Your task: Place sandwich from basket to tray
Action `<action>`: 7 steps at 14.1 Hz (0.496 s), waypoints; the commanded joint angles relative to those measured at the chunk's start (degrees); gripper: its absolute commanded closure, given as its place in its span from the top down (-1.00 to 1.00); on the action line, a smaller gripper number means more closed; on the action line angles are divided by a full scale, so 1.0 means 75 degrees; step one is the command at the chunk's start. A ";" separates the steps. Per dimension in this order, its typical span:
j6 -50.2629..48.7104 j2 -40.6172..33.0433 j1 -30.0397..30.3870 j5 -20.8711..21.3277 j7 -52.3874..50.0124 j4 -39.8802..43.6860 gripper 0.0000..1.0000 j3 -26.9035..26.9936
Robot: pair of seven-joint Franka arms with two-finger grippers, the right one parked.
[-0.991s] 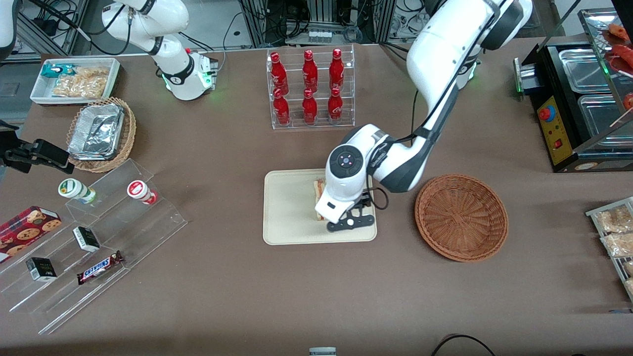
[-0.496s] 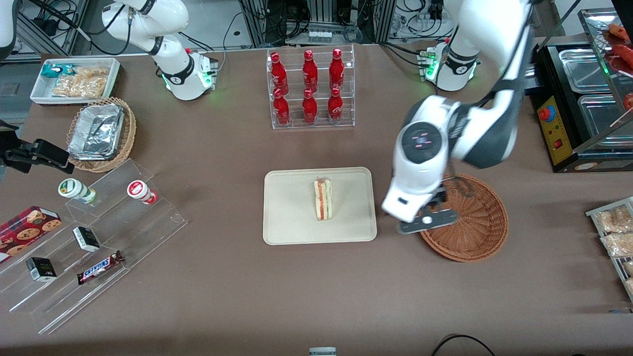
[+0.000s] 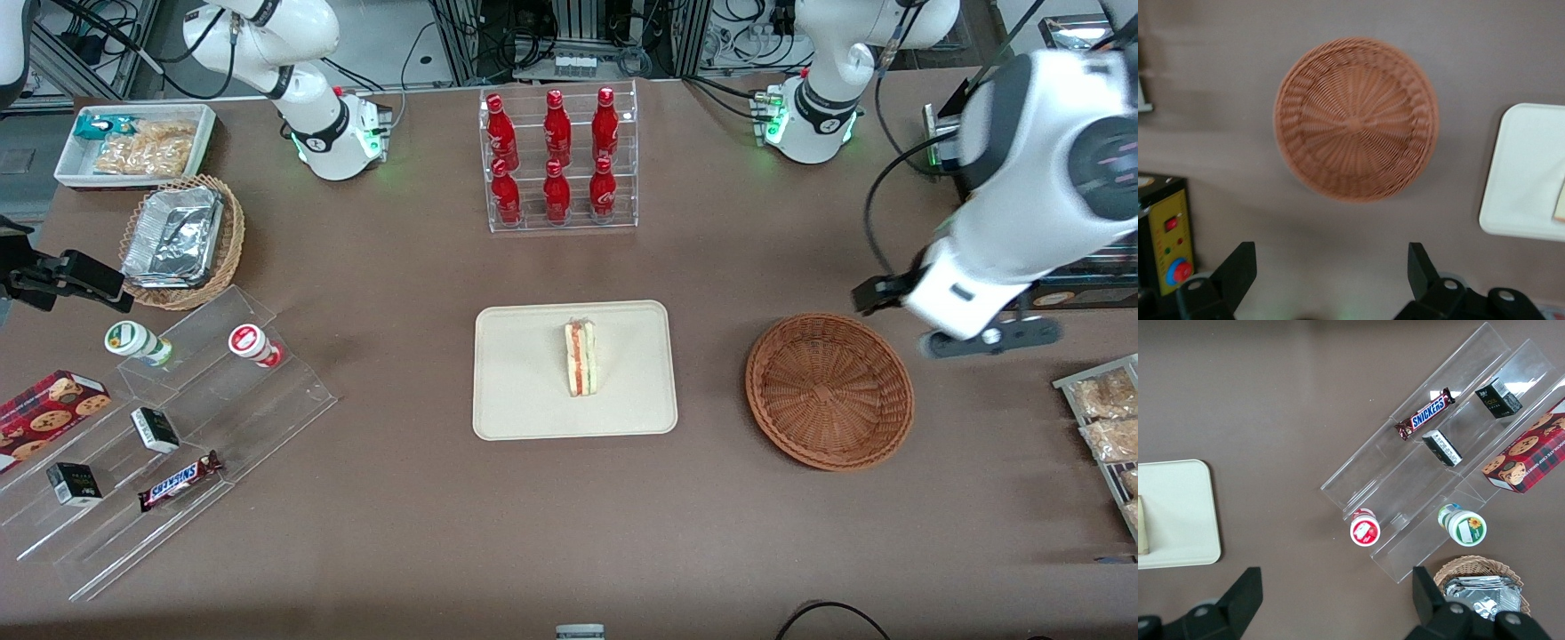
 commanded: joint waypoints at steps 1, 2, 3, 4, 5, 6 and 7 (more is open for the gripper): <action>-0.0763 -0.0217 0.0511 -0.0205 0.0355 0.0263 1.00 -0.0051; -0.1103 -0.0217 0.0733 -0.0217 0.0355 0.0475 1.00 -0.0051; -0.1199 -0.0252 0.0770 -0.0217 0.0367 0.0511 1.00 -0.0051; -0.1177 -0.0368 0.0770 -0.0147 0.0390 0.0512 1.00 -0.0051; -0.1211 -0.0427 0.0770 -0.0123 0.0391 0.0512 1.00 -0.0062; -0.1223 -0.0509 0.0805 -0.0123 0.0391 0.0500 1.00 -0.0109; -0.1223 -0.0568 0.1026 -0.0170 0.0425 0.0465 1.00 -0.0295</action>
